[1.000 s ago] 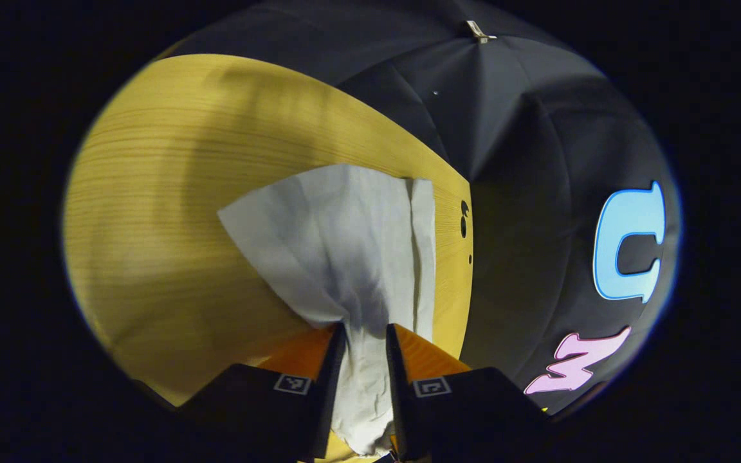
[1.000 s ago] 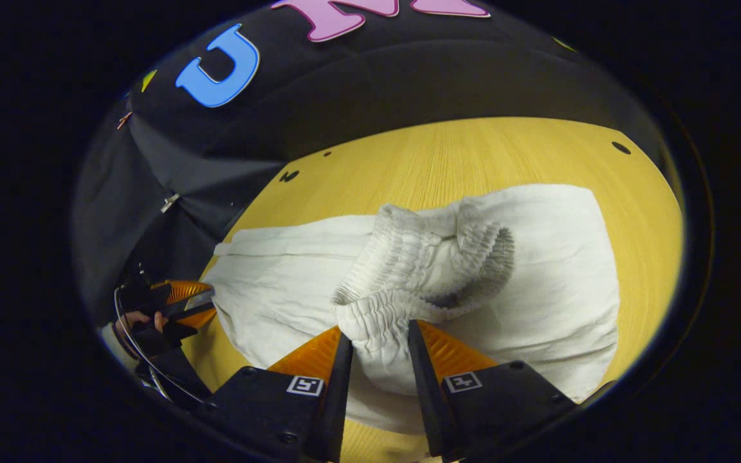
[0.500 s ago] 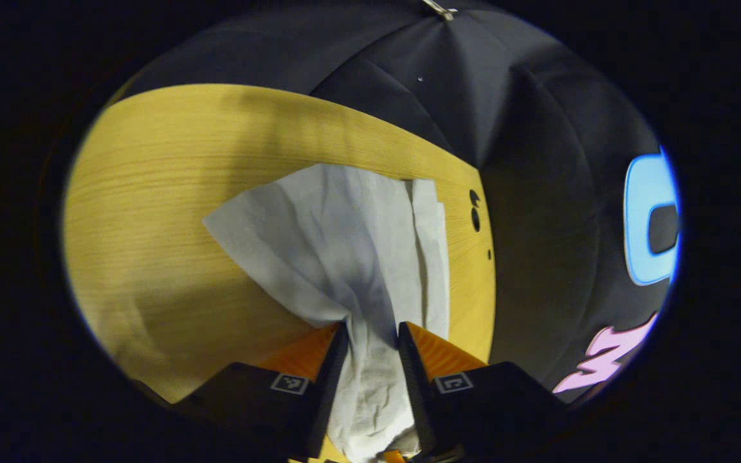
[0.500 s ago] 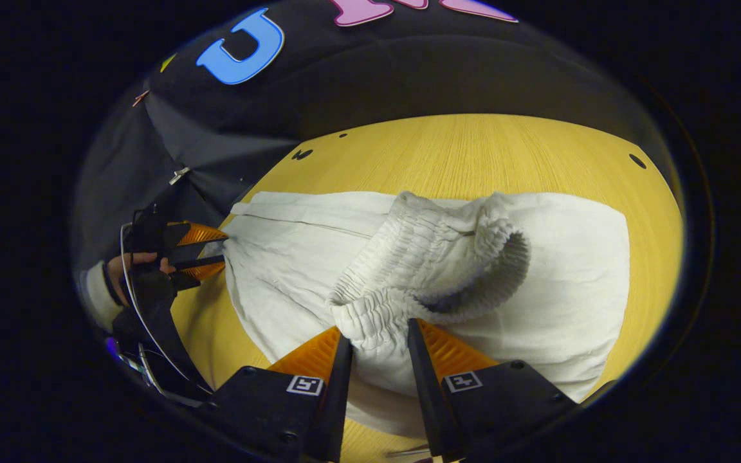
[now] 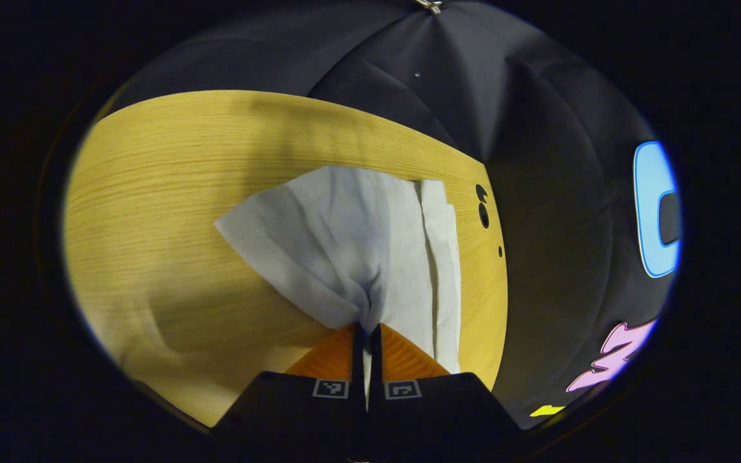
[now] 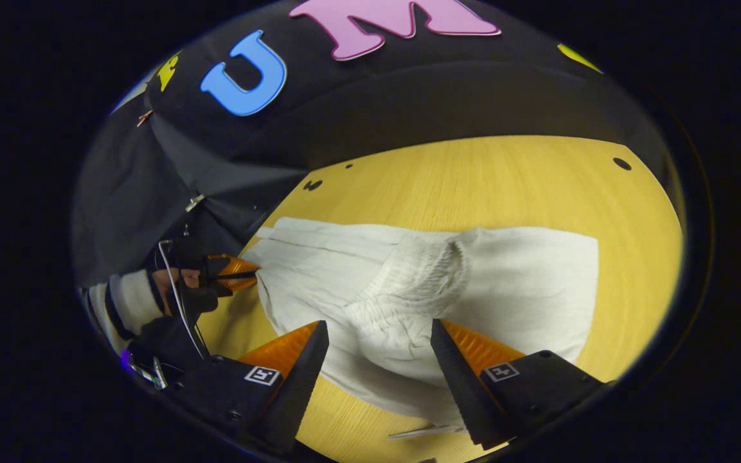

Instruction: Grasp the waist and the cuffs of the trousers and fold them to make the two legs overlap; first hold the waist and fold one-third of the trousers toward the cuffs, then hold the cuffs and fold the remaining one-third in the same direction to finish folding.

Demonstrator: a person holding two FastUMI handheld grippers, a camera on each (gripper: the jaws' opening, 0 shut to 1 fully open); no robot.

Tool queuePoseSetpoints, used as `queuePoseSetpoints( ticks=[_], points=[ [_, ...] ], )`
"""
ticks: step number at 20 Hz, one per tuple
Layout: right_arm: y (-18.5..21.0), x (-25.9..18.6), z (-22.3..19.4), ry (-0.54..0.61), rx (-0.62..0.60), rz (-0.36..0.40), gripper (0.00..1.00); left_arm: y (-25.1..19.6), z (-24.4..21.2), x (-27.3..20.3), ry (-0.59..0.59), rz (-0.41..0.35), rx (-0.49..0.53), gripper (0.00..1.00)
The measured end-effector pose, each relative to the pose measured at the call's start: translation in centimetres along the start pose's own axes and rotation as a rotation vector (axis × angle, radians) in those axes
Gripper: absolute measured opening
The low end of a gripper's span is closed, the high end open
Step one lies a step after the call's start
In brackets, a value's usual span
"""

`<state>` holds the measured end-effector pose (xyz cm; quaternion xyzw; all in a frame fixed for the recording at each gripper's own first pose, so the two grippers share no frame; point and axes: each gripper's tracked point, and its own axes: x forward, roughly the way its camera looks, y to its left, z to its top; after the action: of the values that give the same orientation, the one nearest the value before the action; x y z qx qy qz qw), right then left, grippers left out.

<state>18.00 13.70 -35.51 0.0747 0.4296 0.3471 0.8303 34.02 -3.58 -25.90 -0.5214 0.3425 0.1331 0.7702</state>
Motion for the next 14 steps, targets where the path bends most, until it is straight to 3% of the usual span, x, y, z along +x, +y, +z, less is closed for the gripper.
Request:
queuePoseSetpoints(
  ticks=[5, 14],
  points=[
    [-5.4, -4.0, 0.7, -0.083, 0.075, -0.104, 0.98, -2.4, 0.5, -2.0, -0.057, -0.086, 0.033, 0.06],
    [-9.4, -9.5, 0.5, -0.163, 0.209, -0.163, 0.98, -10.1, -1.8, -5.1, -0.147, -0.275, 0.283, 0.06]
  ],
)
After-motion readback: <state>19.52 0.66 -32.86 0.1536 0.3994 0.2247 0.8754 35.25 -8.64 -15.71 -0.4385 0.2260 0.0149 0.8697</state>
